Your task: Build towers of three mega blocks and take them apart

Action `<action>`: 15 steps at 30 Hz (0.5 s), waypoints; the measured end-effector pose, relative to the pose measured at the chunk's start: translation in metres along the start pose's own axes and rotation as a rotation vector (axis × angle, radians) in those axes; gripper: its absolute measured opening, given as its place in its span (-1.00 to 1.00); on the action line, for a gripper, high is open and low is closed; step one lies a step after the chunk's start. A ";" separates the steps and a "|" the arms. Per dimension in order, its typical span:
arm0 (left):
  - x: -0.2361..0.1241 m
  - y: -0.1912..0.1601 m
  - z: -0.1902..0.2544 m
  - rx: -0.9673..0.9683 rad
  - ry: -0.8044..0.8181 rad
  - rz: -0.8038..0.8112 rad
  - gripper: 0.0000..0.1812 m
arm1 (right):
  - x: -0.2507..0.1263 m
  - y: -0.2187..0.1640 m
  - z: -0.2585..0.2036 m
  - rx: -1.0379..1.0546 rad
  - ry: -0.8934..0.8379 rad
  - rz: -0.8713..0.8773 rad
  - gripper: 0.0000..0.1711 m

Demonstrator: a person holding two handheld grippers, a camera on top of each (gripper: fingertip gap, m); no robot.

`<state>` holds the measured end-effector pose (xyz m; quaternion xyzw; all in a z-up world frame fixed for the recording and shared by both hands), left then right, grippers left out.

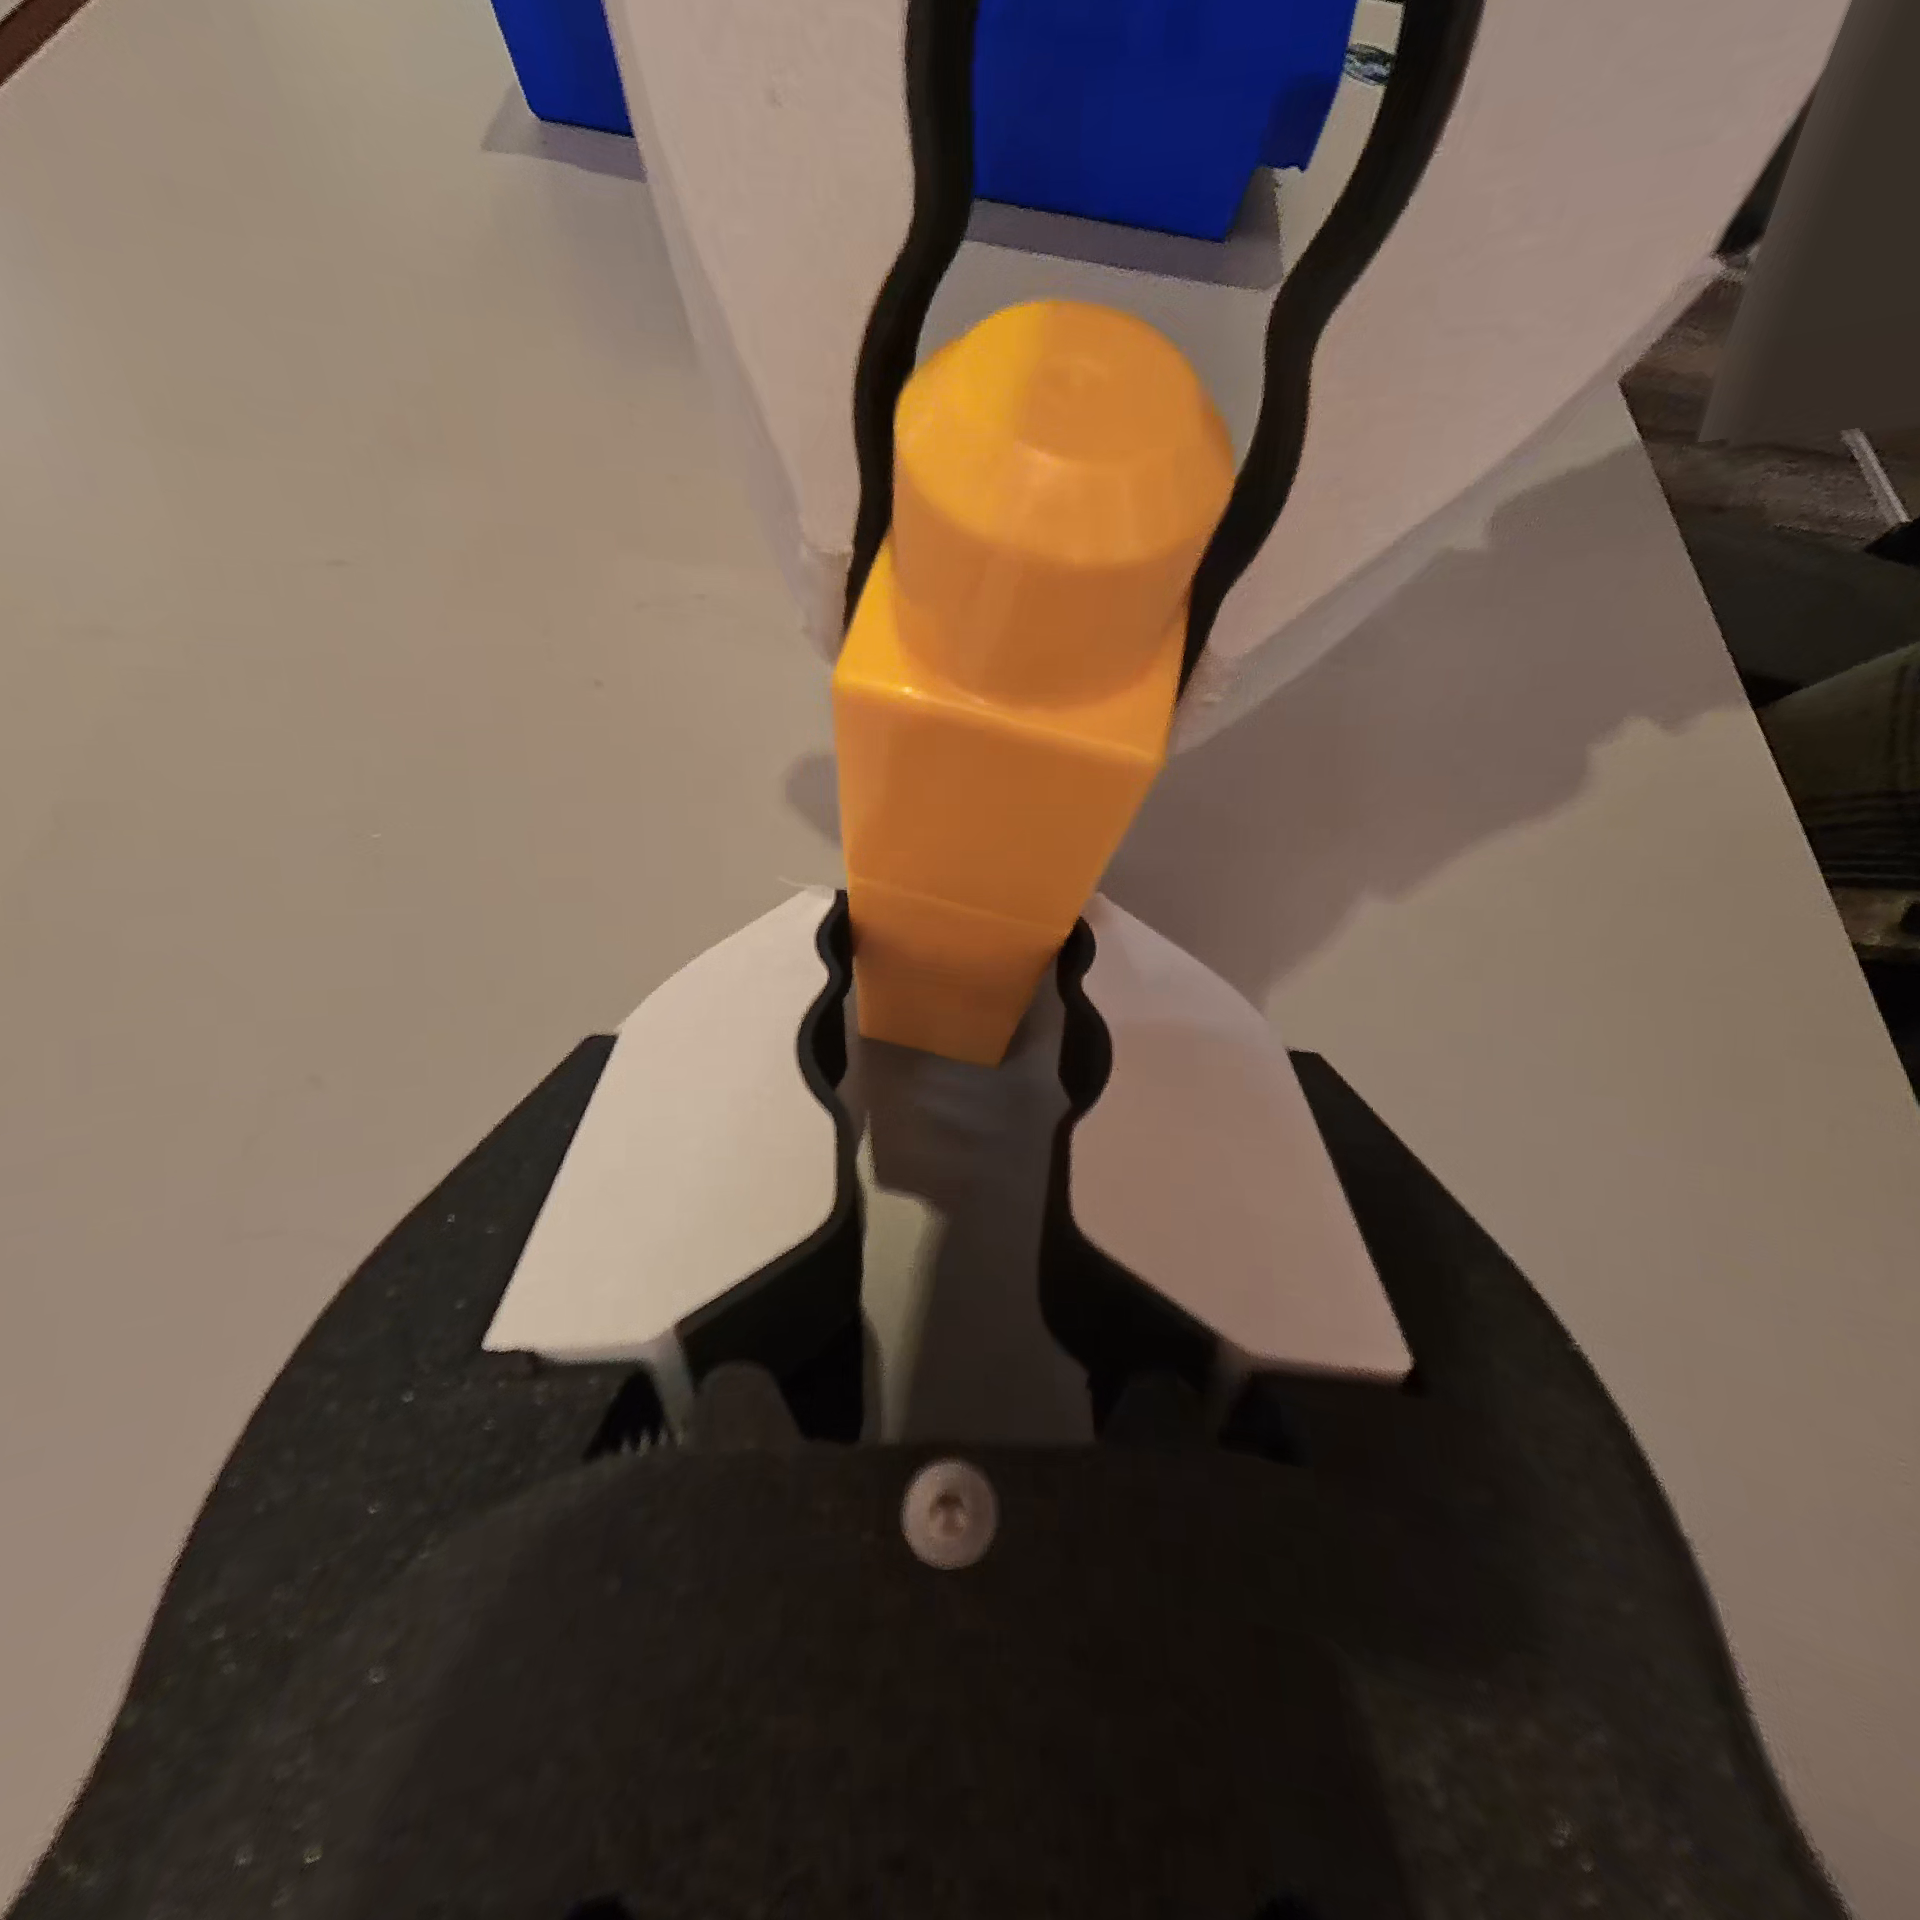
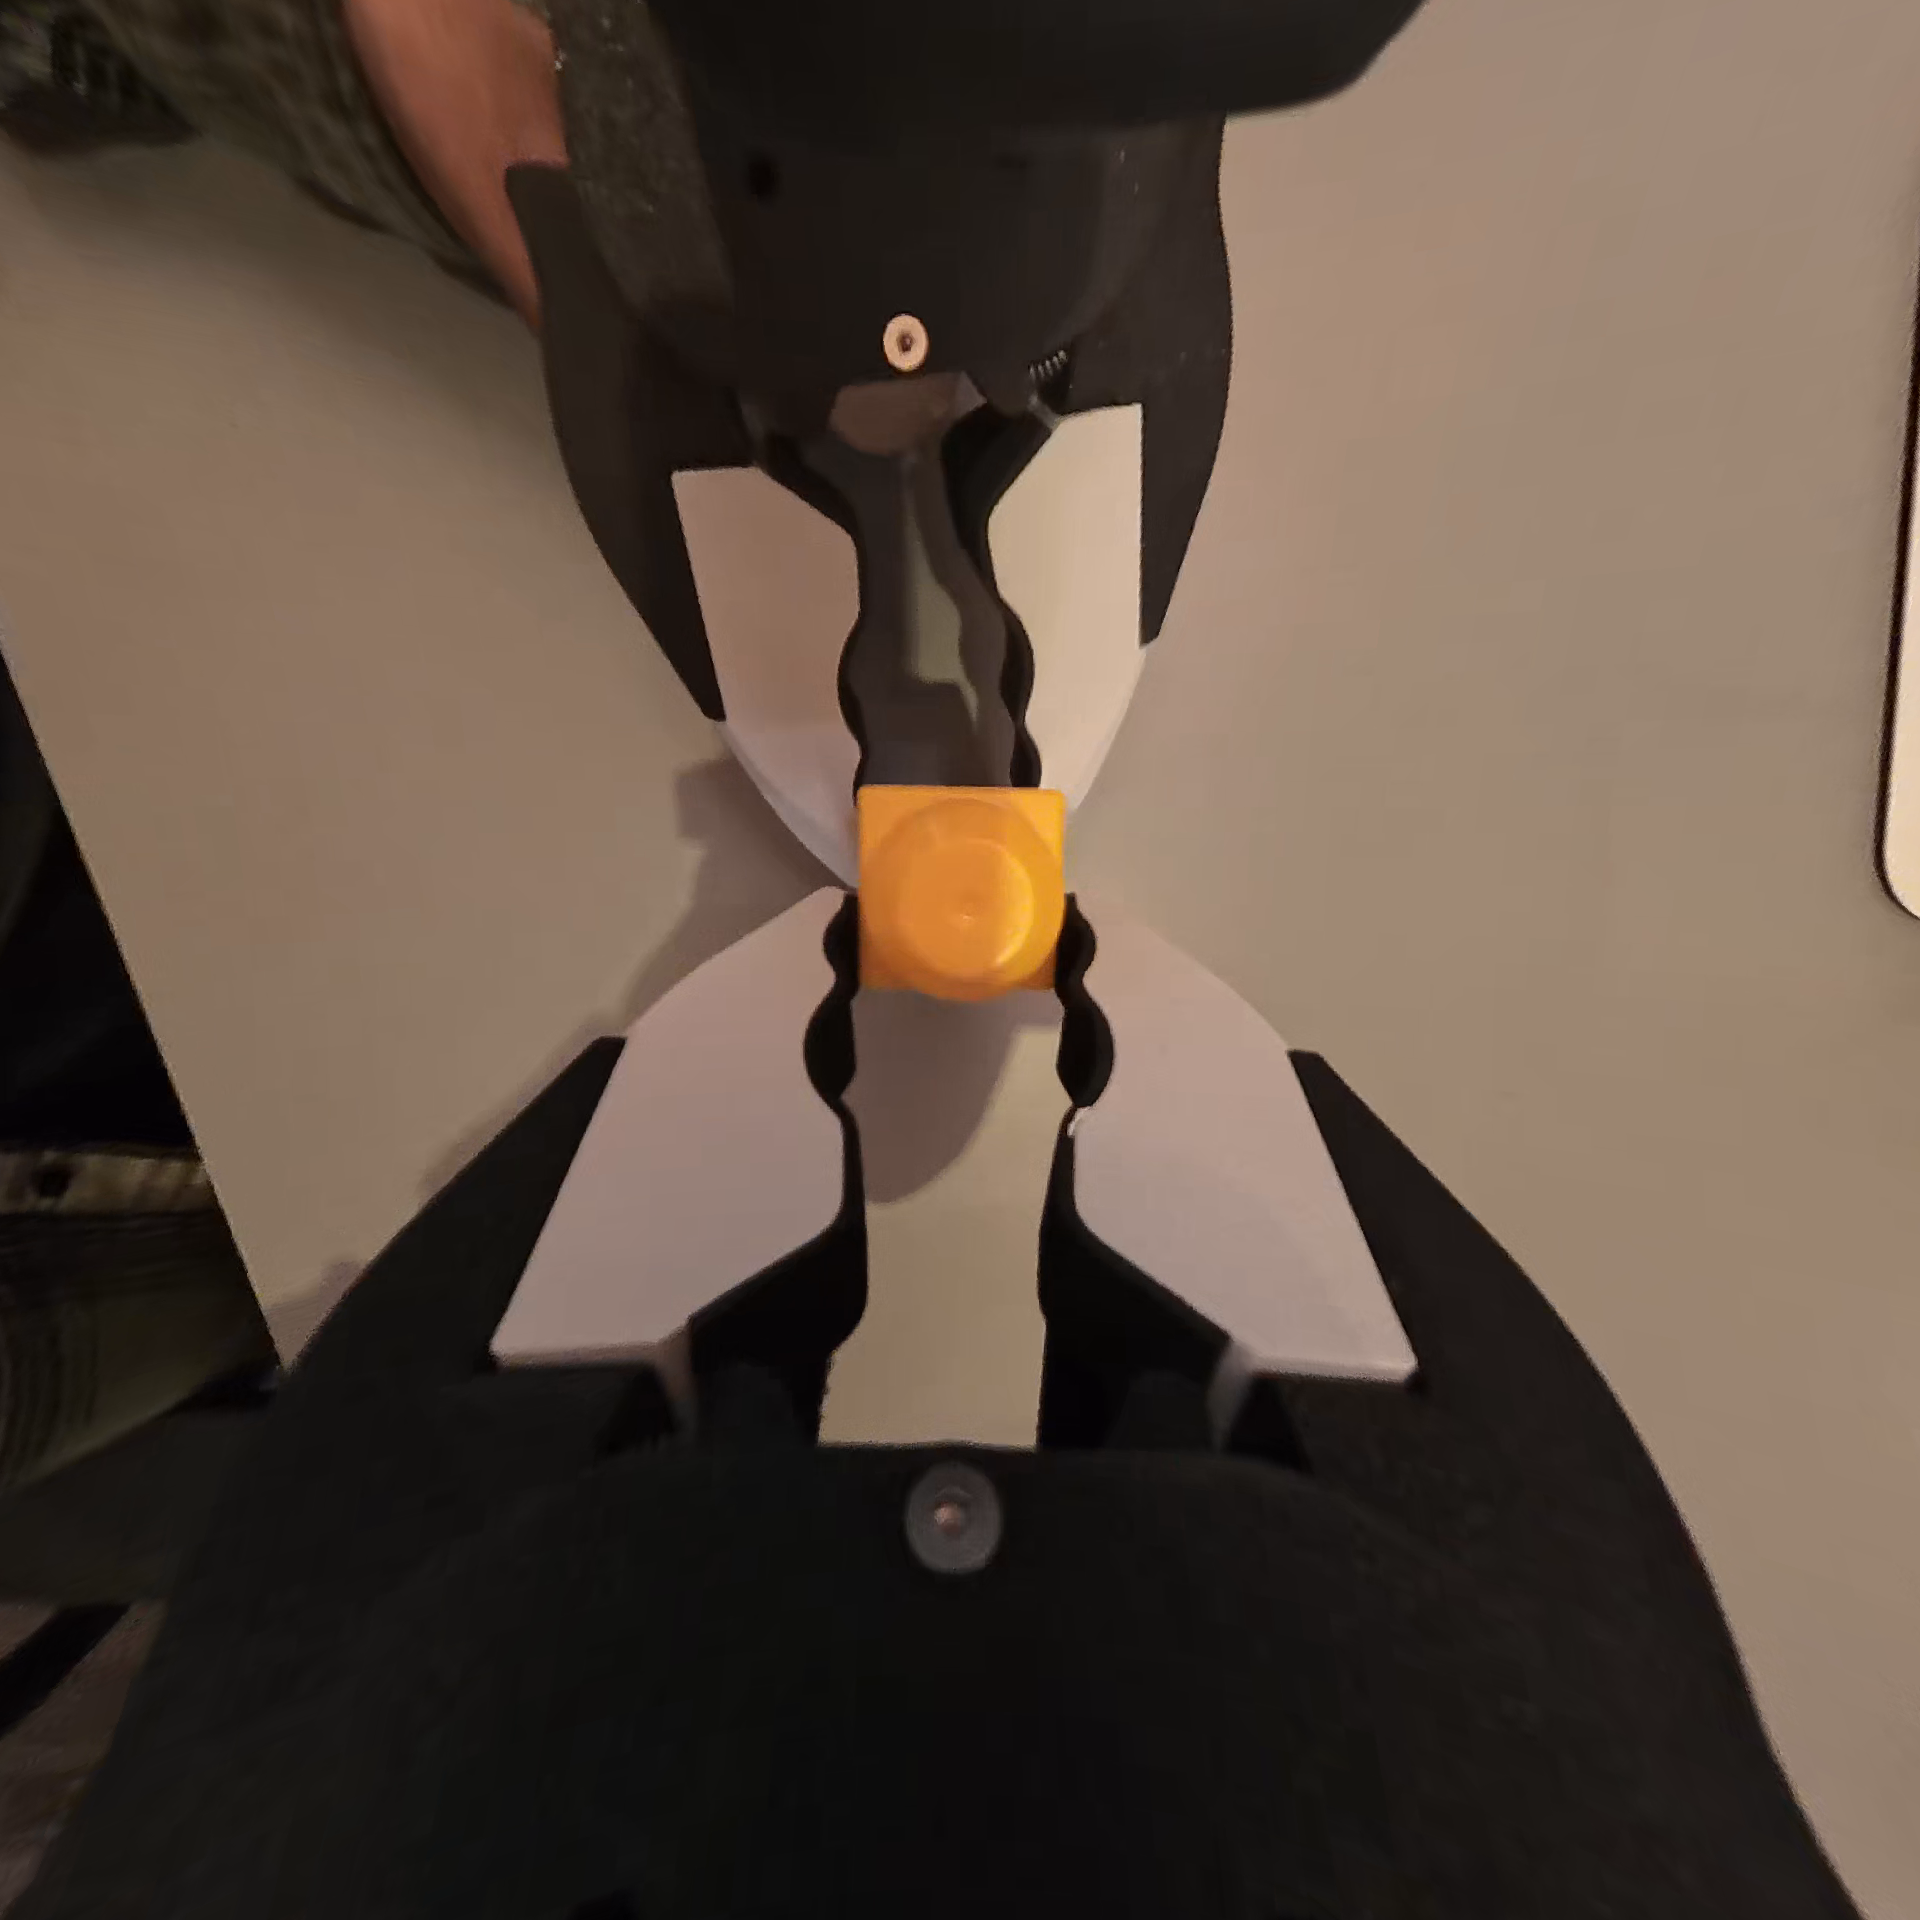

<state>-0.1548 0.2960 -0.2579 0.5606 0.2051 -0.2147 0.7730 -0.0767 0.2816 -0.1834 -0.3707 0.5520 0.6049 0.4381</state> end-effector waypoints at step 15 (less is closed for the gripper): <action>-0.055 0.013 -0.011 -0.105 0.031 0.237 -0.28 | -0.201 -0.150 0.004 0.569 -0.405 -0.067 -0.58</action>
Point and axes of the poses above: each gripper's, where its closed fingertips meet, x out along the fingers, y out of its top, z = x × y across the jaws, the point moved 7 cm from there along -x, back along the fingers, and after that the axes turned 13 degrees about -x, right-handed, at the moved point
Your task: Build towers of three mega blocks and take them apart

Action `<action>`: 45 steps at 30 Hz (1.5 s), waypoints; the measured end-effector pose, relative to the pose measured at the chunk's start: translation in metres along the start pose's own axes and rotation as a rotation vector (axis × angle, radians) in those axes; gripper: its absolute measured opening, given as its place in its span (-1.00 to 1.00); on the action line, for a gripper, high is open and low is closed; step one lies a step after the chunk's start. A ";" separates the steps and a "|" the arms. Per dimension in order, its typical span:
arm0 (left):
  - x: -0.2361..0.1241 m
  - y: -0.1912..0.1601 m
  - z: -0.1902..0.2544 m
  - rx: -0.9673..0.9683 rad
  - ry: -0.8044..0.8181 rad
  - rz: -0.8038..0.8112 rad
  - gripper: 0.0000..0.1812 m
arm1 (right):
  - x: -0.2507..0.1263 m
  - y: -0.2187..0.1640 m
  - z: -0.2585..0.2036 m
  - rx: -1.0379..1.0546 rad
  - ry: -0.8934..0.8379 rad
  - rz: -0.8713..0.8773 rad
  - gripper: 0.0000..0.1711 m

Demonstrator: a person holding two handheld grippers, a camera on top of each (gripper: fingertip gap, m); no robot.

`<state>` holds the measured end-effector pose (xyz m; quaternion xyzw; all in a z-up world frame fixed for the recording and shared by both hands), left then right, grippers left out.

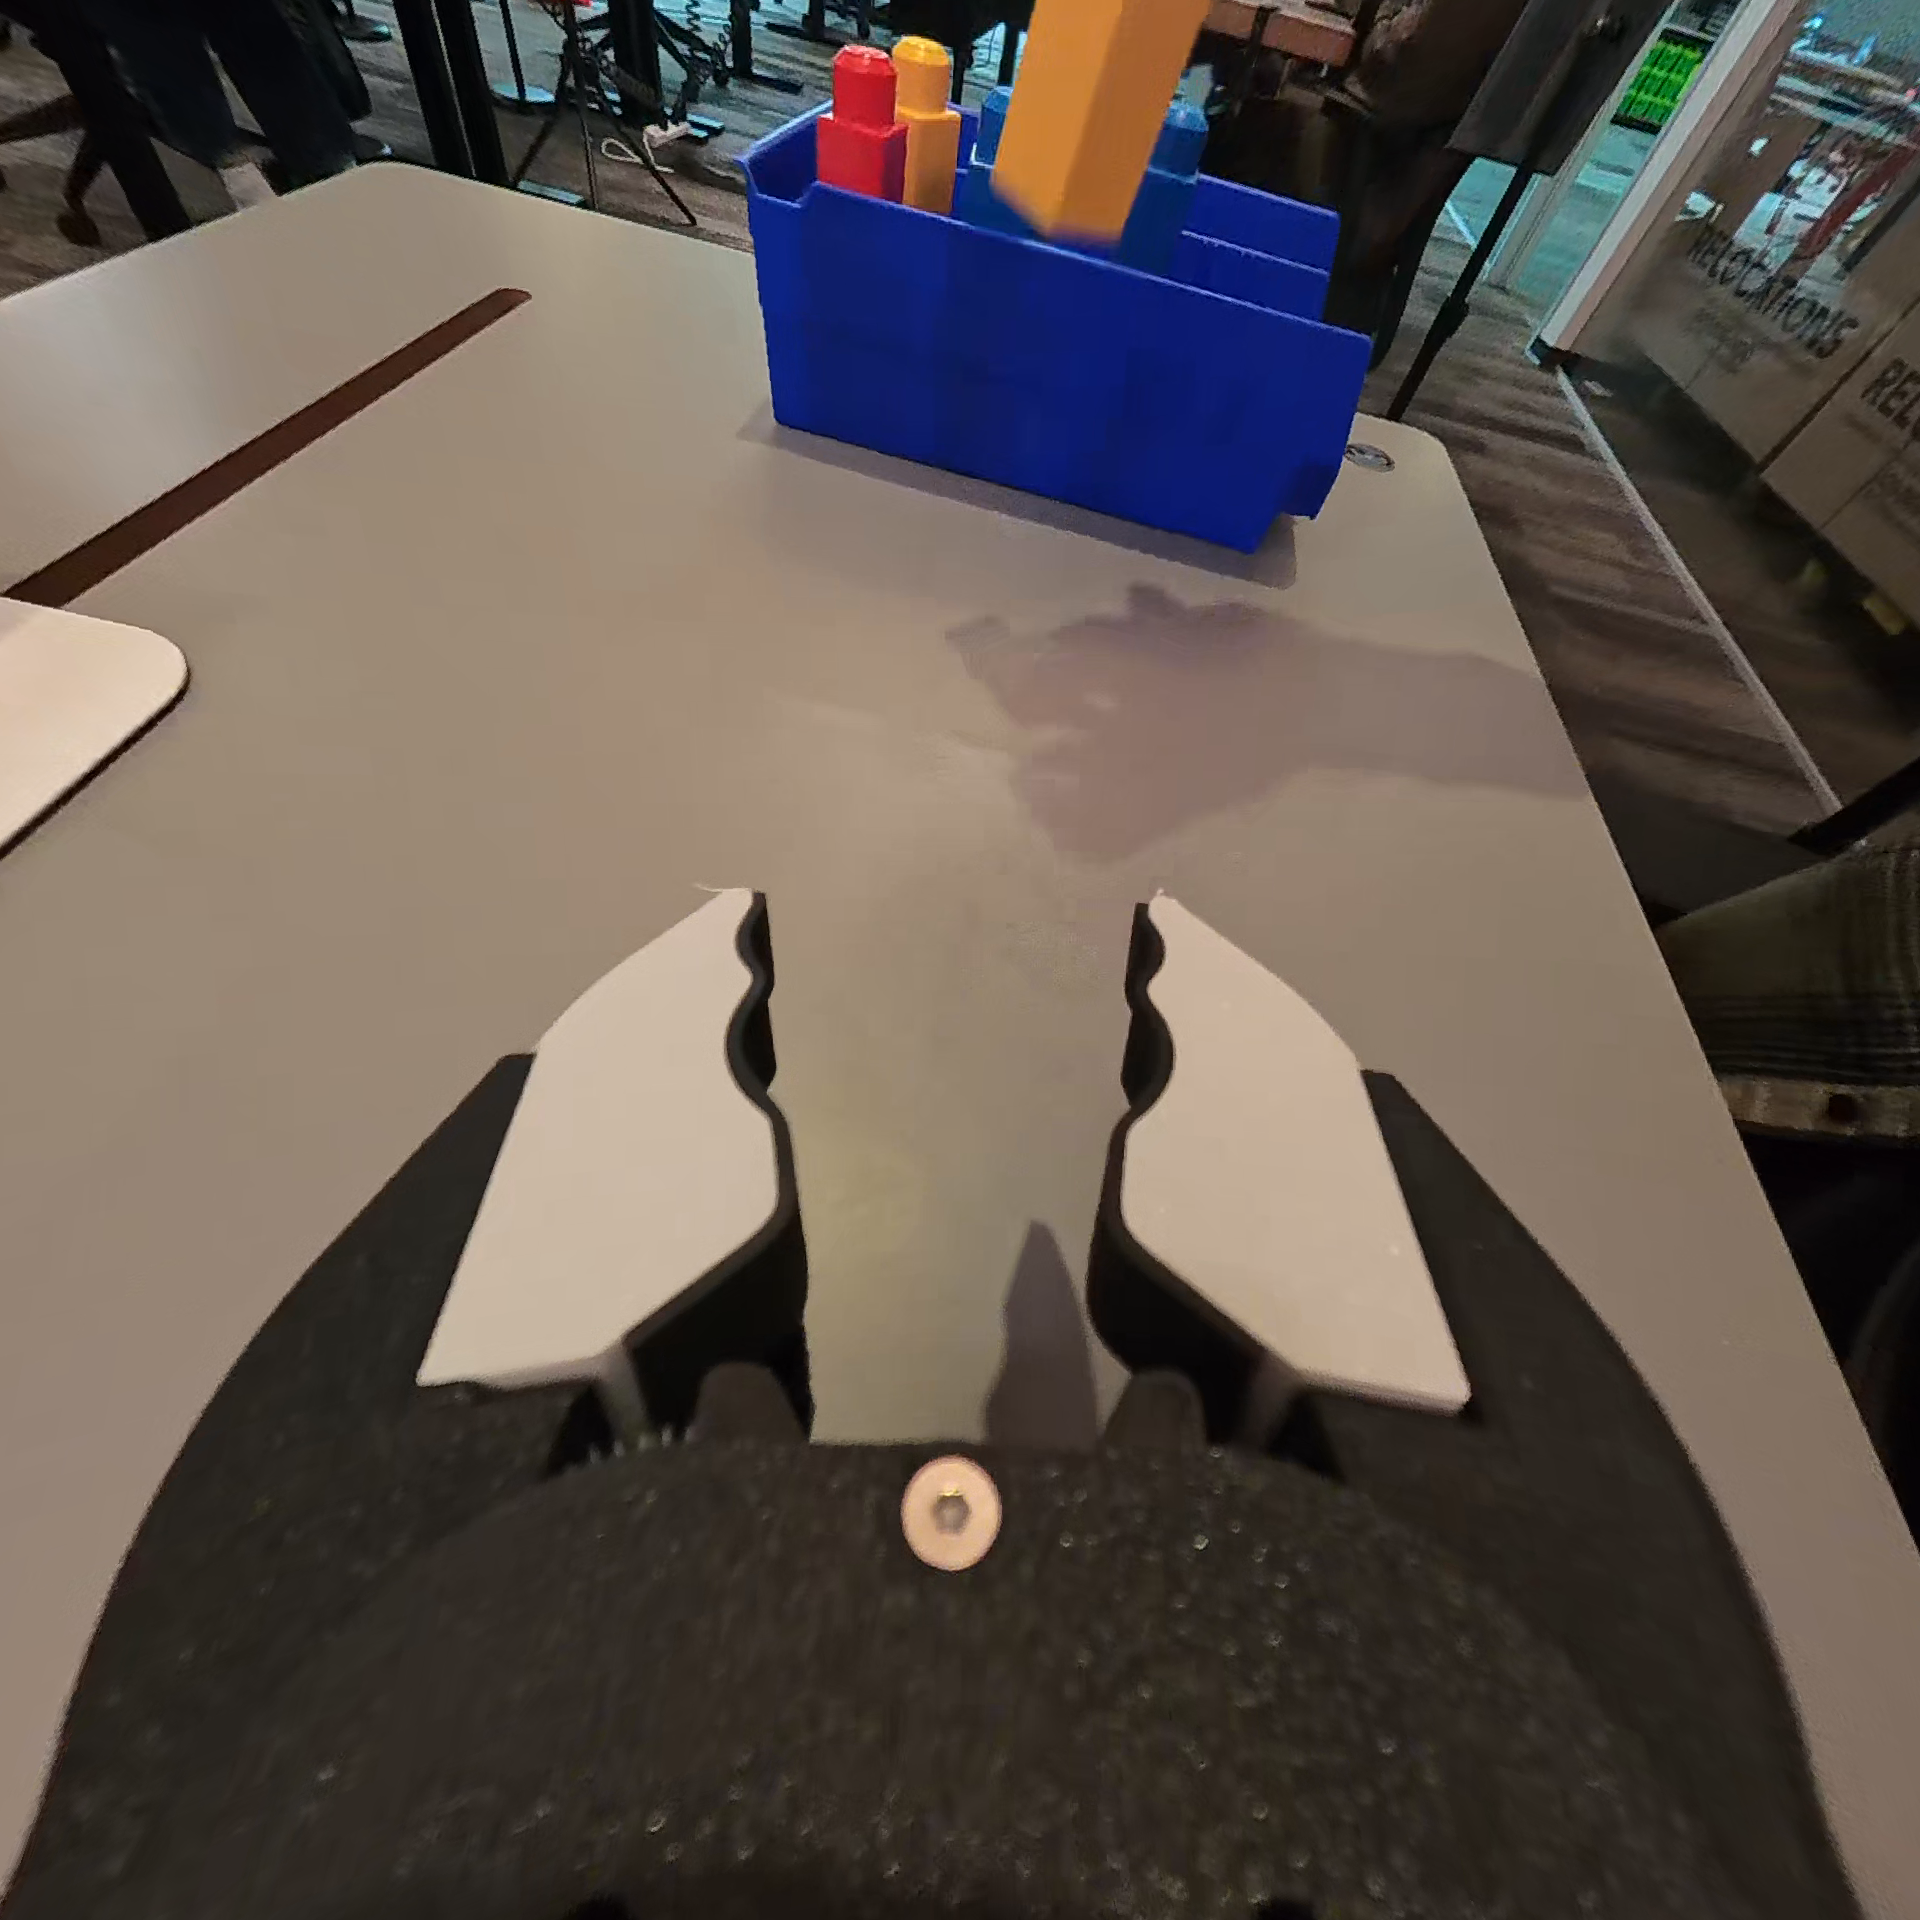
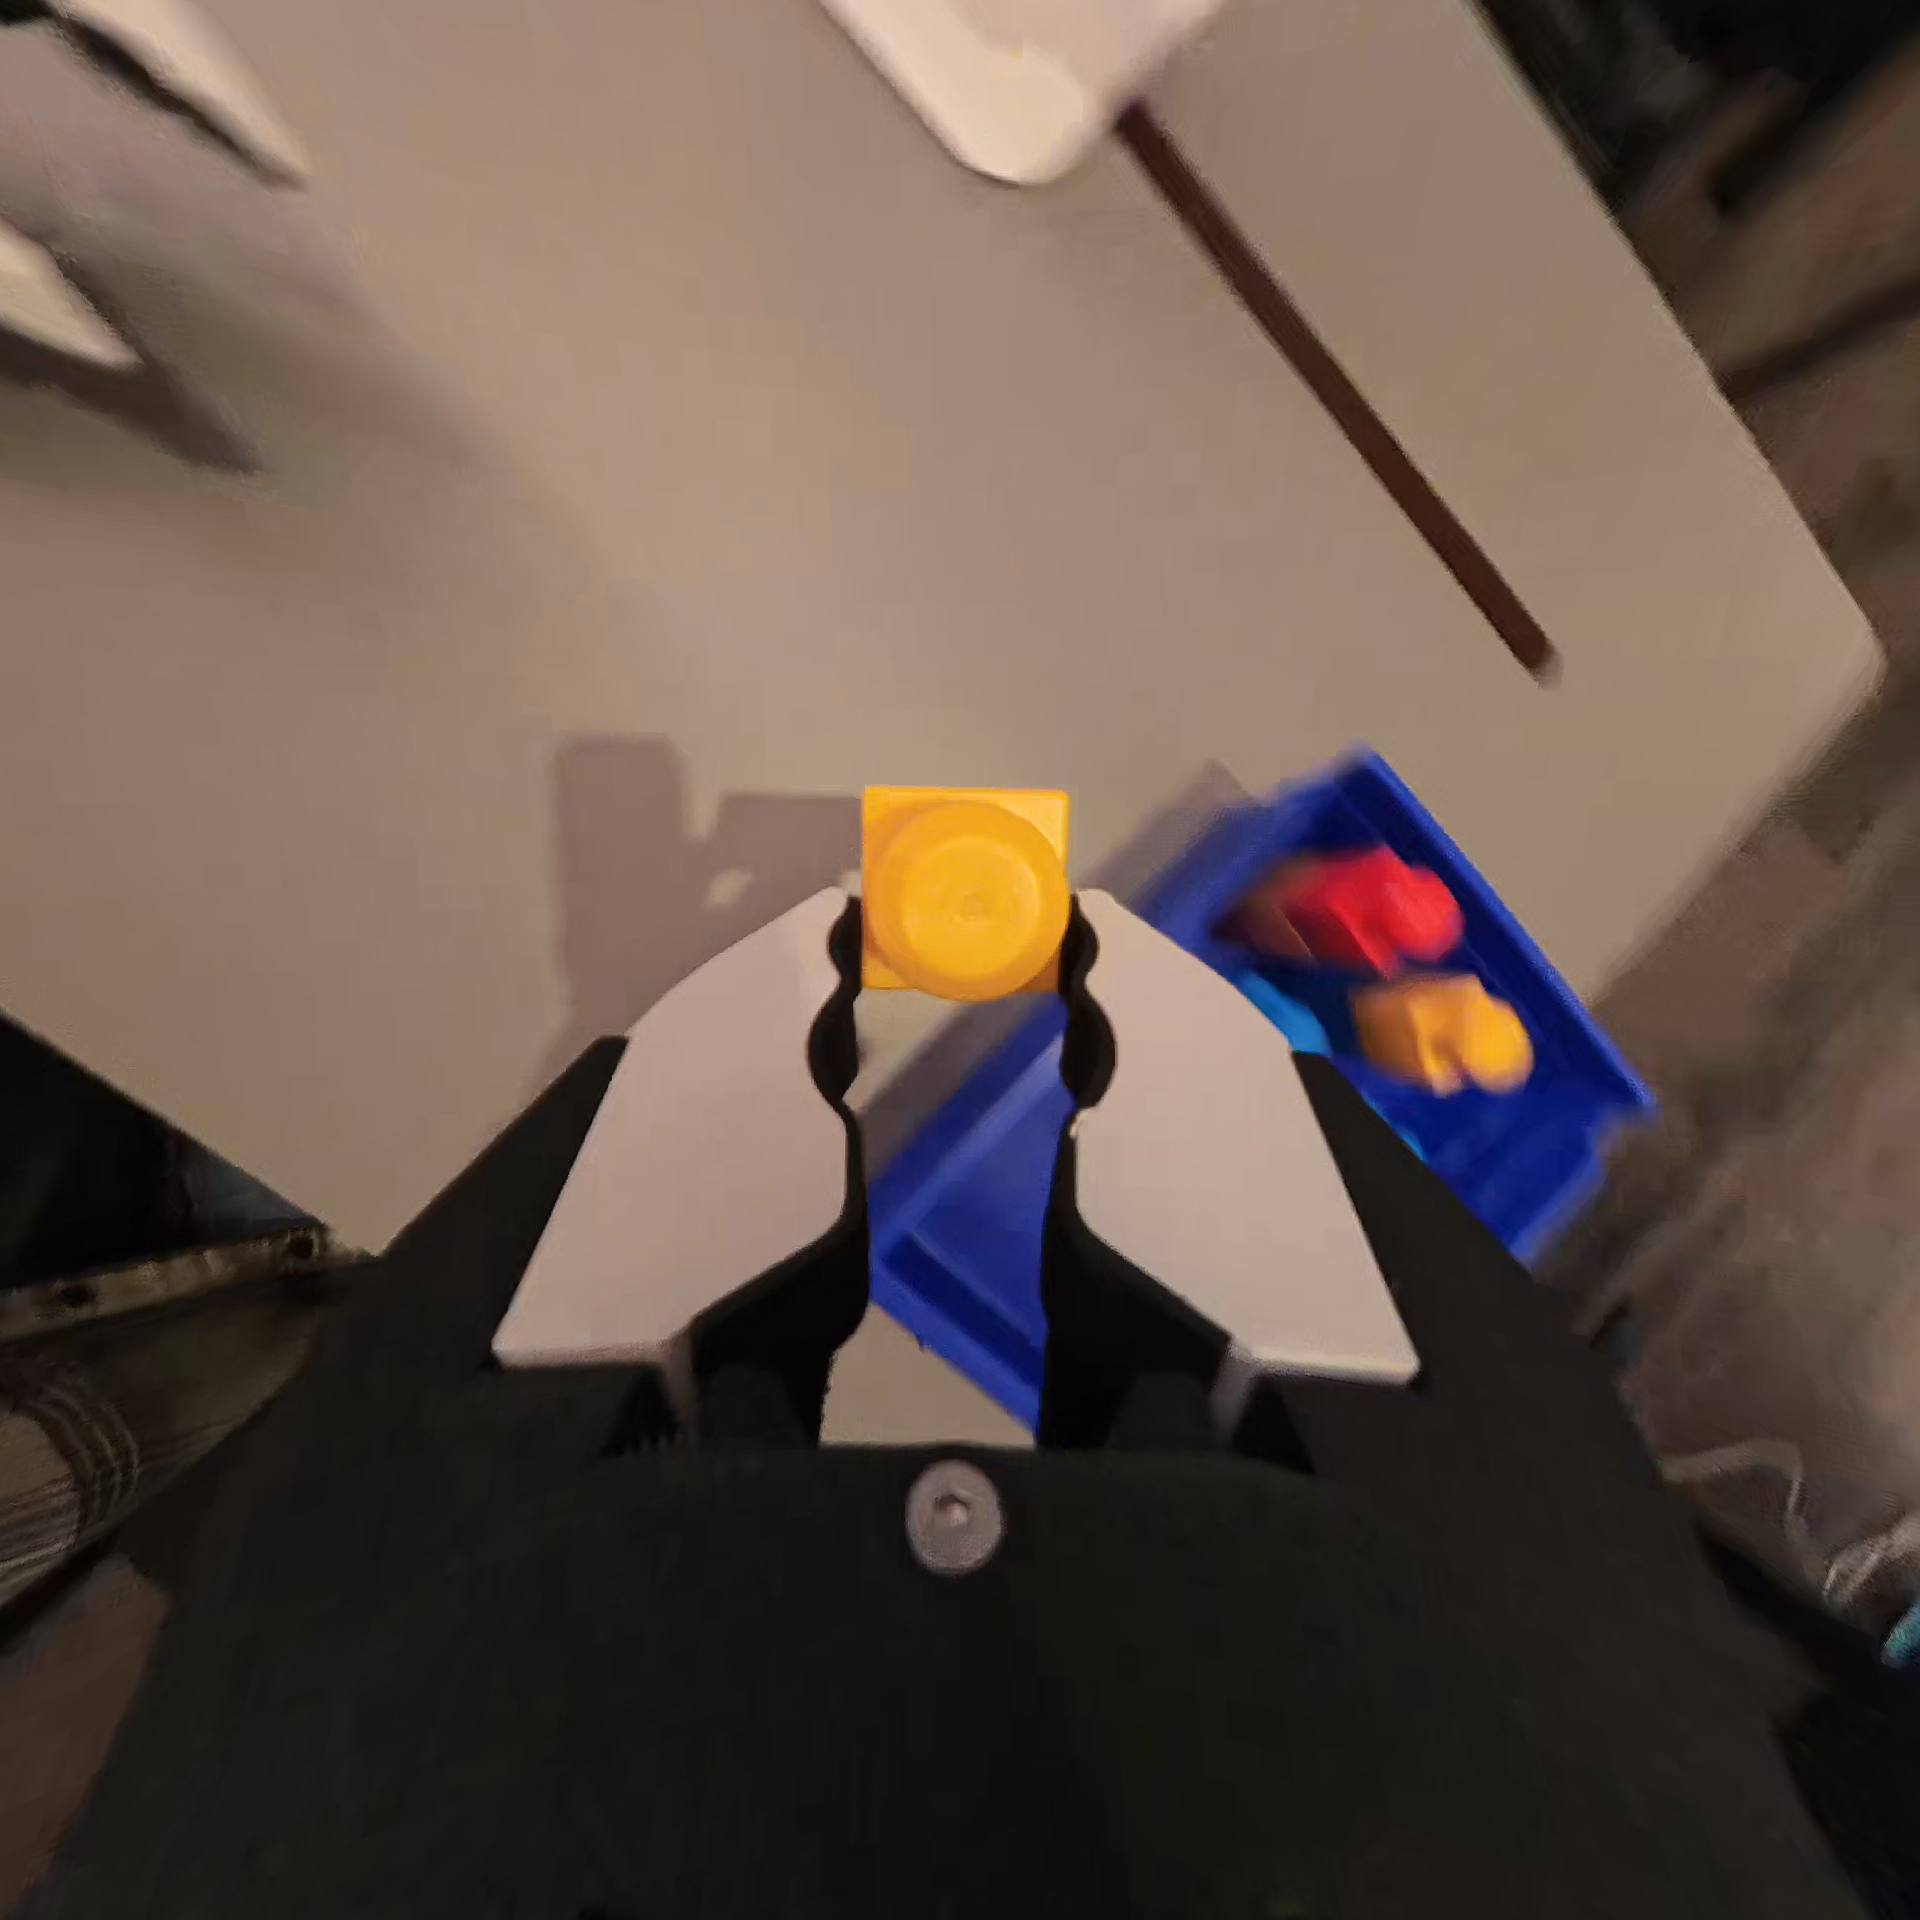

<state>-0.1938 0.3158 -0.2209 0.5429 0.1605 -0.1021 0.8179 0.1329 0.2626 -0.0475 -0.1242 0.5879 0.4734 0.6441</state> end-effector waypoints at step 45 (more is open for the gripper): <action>-0.061 0.036 0.034 0.030 0.155 0.122 -0.29 | -0.029 -0.084 -0.007 0.405 -0.277 0.223 -0.03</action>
Point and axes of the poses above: each gripper's, where its closed fingertips meet, x out along the fingers, y out of its top, z = x × y across the jaws, the point moved 7 cm from there along -x, back along the fingers, and after that the axes turned 13 degrees about -x, right-handed, at the moved point
